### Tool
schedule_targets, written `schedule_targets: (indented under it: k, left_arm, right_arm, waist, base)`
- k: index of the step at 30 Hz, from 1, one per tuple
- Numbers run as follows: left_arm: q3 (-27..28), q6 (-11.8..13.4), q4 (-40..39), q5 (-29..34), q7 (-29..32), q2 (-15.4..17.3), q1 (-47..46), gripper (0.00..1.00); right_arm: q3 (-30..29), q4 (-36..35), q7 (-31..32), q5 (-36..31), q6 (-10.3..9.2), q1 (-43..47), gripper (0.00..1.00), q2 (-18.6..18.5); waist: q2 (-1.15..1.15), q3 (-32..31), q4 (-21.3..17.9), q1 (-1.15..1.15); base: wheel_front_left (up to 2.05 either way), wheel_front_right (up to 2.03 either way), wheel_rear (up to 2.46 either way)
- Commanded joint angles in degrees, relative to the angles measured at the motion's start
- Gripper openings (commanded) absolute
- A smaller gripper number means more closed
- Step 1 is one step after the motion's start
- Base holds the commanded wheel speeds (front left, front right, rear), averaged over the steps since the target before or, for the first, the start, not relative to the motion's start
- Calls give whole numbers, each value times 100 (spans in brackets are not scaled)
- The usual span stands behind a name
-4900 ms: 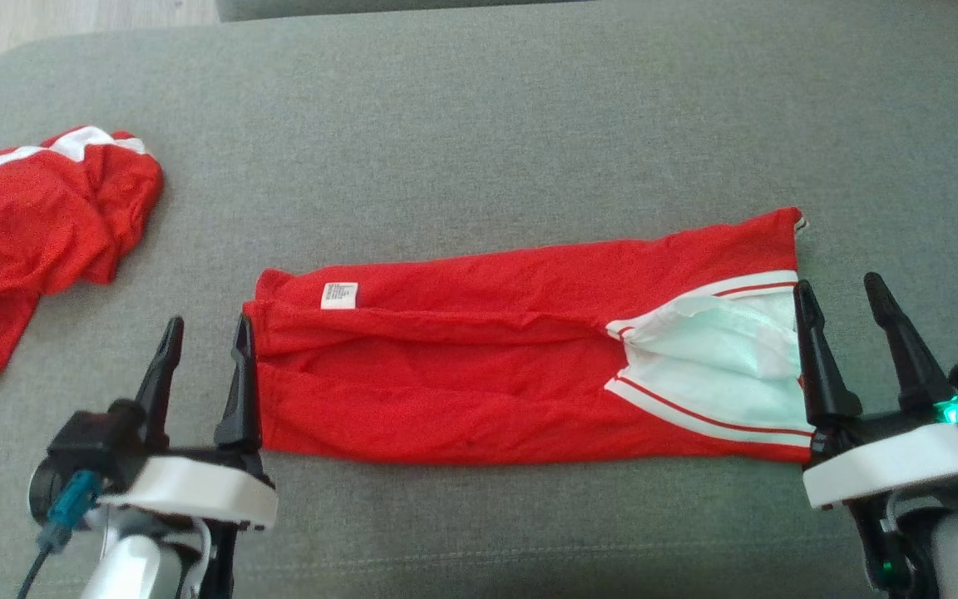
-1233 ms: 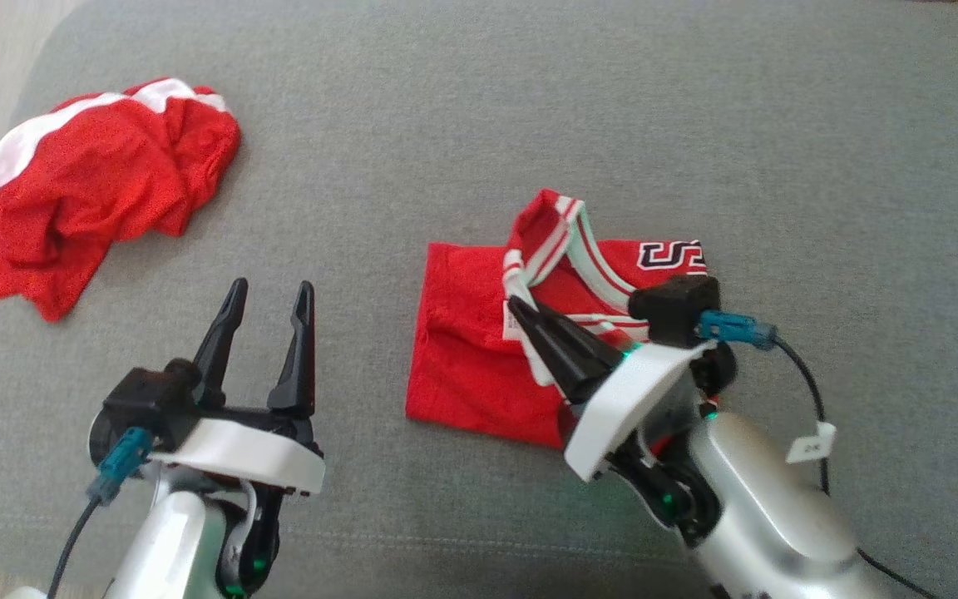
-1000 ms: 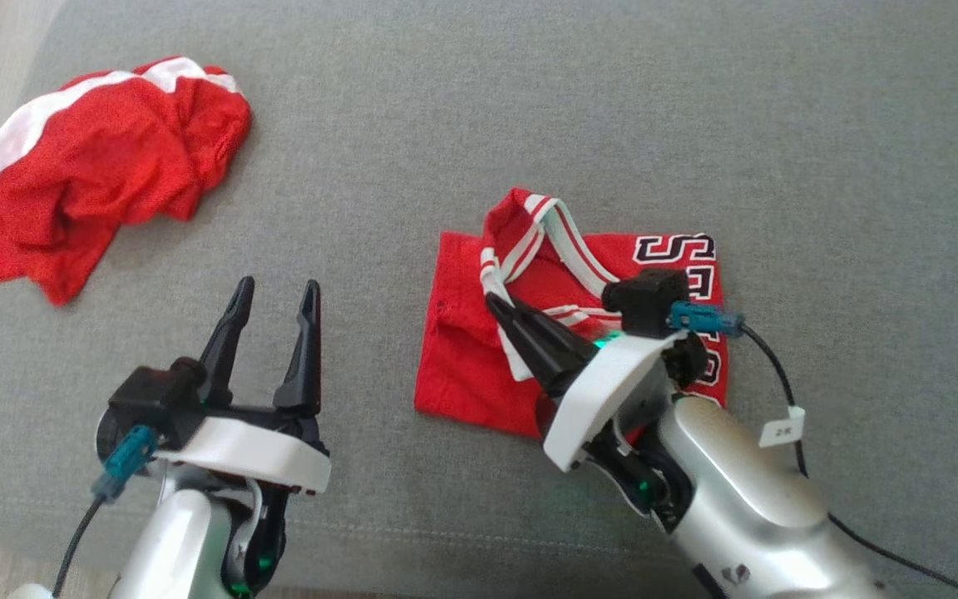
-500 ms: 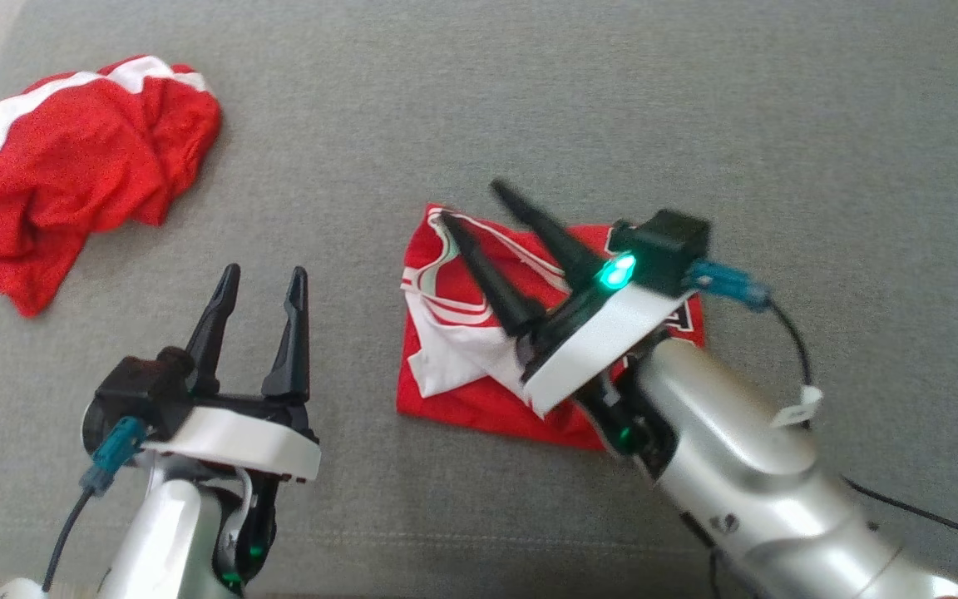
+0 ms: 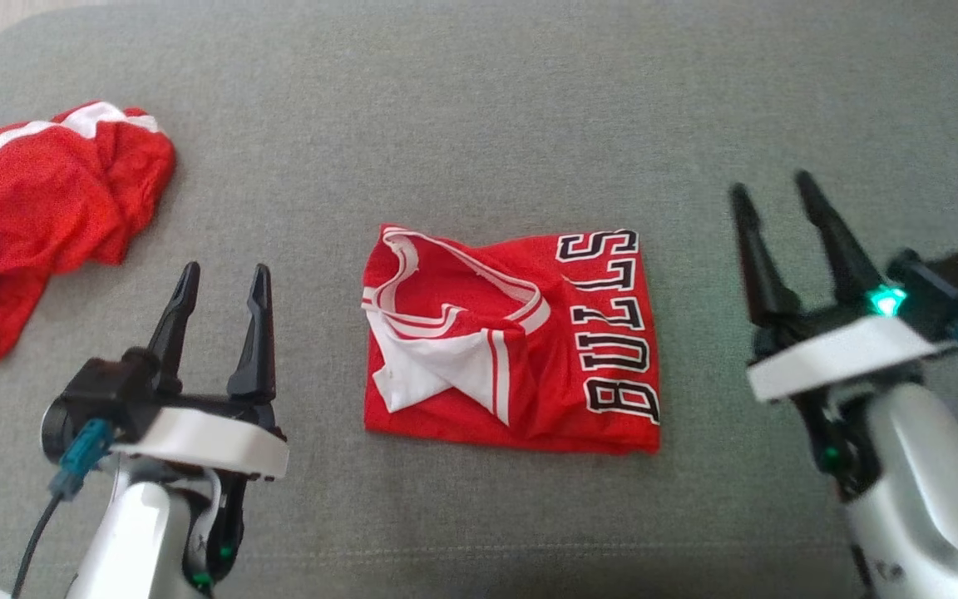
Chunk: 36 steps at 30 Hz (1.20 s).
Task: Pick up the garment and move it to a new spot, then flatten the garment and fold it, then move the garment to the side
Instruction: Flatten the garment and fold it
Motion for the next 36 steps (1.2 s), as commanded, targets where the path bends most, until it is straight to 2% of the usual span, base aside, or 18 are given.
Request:
schedule_targets:
  k: [1,7,15,36]
  left_arm:
    - [230,39,-220,39,0,161,-33,100]
    - [229,76,-286,59,59,261,66,100]
    - [194,114,-353,56,134,332,211,100]
    - [127,169,-391,-30,161,382,283,100]
  right_arm:
    - [-107,-390,94,-160,-4,99,100,-32]
    - [-742,-1190,569,-647,-4,881,100,-4]
    - [-1130,-1878,976,-886,-4,1485,100,172]
    - [-1198,-2048,1172,-926,-4,1610,100,268]
  waist:
    - [0,-33,-33,0]
    - [0,-136,-96,0]
    - [0,-254,-134,0]
    - [0,-265,-116,0]
  base:
    - [0,0,0]
    - [0,0,0]
    - [0,0,0]
    - [0,0,0]
